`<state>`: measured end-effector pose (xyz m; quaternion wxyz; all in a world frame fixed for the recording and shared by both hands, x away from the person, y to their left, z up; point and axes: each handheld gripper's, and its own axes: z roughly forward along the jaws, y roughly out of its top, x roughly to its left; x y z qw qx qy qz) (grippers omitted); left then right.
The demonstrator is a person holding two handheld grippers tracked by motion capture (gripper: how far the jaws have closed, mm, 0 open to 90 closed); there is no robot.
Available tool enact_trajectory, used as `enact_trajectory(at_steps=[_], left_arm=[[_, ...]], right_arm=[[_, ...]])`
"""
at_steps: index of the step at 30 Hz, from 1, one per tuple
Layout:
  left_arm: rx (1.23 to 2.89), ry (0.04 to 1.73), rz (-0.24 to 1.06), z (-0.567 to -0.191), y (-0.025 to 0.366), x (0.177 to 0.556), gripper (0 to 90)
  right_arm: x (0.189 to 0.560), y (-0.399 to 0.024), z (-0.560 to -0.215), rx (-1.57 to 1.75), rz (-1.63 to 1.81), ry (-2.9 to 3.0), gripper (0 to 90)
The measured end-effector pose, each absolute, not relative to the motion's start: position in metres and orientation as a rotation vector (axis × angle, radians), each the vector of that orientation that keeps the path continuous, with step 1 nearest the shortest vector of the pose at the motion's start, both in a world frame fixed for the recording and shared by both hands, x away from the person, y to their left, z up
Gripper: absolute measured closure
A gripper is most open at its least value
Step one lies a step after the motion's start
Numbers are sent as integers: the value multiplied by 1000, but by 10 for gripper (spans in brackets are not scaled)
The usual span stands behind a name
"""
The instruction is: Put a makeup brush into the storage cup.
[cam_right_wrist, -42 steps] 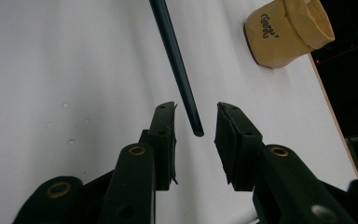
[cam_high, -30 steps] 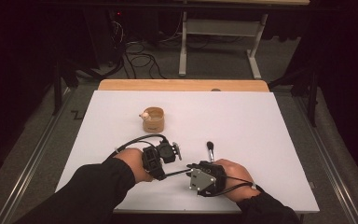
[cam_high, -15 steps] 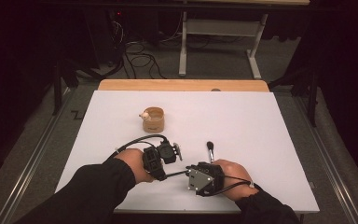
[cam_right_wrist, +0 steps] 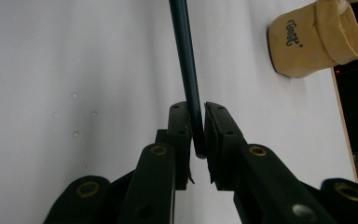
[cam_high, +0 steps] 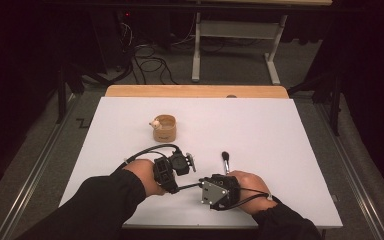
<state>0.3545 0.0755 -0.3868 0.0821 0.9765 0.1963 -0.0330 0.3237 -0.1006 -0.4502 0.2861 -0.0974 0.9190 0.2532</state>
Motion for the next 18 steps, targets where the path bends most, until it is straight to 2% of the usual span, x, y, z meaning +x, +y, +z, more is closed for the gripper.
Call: enact_trajectory(at_steps=[12, 18], left_arm=[[2894, 614, -76, -385, 78, 356, 801], [2896, 617, -60, -386, 76, 356, 684]], right_arm=[[323, -102, -449, -304, 668, 2474, 872], [324, -103, -449, -306, 672, 2479, 873]])
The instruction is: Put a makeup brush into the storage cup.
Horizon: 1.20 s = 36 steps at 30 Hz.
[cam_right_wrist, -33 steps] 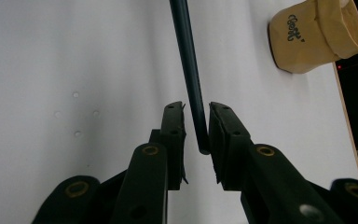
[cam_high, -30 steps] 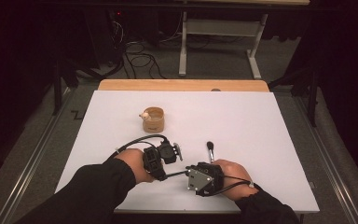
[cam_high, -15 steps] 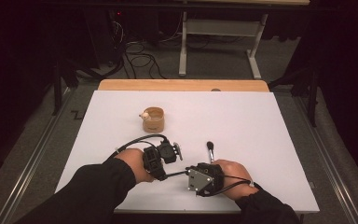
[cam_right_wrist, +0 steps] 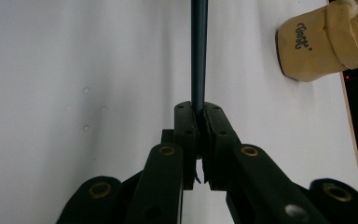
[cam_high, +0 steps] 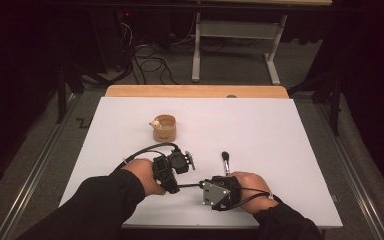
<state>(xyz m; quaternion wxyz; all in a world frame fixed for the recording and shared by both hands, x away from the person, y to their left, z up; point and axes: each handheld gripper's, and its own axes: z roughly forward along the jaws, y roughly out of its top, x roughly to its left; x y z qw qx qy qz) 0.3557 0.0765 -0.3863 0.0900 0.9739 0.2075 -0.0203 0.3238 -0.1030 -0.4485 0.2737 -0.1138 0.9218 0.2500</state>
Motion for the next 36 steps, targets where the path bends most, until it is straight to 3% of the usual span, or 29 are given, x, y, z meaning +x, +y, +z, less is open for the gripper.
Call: enact_trajectory(at_steps=[16, 36], left_arm=[[2893, 632, -5, -387, 81, 356, 473], [2887, 712, 7, -398, 98, 359, 390]], right_arm=[[326, -108, -448, -276, 656, 2484, 872], [332, -130, -447, -243, 596, 2487, 871]])
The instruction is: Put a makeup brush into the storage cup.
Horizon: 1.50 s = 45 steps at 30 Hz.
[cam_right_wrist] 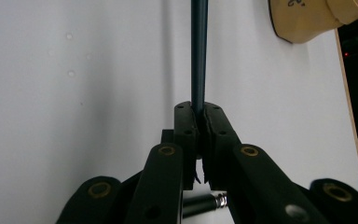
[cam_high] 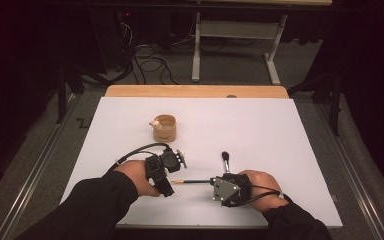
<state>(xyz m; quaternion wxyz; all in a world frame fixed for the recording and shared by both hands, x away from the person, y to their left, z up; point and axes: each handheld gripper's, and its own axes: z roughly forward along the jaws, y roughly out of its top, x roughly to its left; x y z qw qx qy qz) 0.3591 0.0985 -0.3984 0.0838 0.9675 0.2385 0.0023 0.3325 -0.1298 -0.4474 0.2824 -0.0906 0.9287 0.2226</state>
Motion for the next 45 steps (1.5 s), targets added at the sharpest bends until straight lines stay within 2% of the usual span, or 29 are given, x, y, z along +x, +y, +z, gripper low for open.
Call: enact_trajectory(at_steps=[26, 45], left_arm=[[2851, 844, 48, -412, 141, 369, 387], [2590, 971, 190, -433, 160, 372, 363]], right_arm=[[346, -182, -448, -71, 504, 2464, 871], [347, -174, -451, 164, 690, 2393, 870]])
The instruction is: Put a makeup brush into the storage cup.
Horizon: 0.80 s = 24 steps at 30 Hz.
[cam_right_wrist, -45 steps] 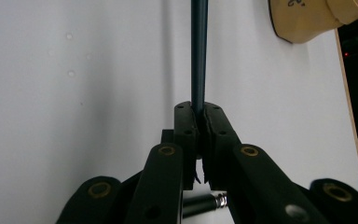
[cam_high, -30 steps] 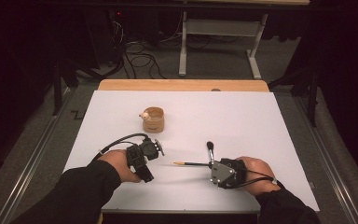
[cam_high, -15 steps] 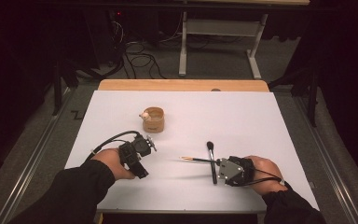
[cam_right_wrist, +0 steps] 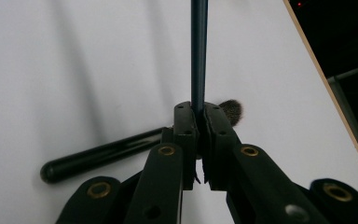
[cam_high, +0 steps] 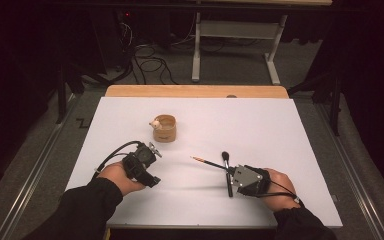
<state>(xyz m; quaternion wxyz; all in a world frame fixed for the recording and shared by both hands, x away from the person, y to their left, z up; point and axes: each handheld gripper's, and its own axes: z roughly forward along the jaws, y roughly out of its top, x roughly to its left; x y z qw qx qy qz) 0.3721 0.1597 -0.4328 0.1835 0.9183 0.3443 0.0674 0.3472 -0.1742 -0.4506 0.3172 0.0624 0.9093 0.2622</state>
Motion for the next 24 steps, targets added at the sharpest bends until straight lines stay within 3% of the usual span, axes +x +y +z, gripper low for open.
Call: enact_trajectory(at_steps=[24], left_arm=[[2181, 986, 378, -465, 164, 359, 316]], right_arm=[[342, -189, -460, 289, 817, 2344, 870]])
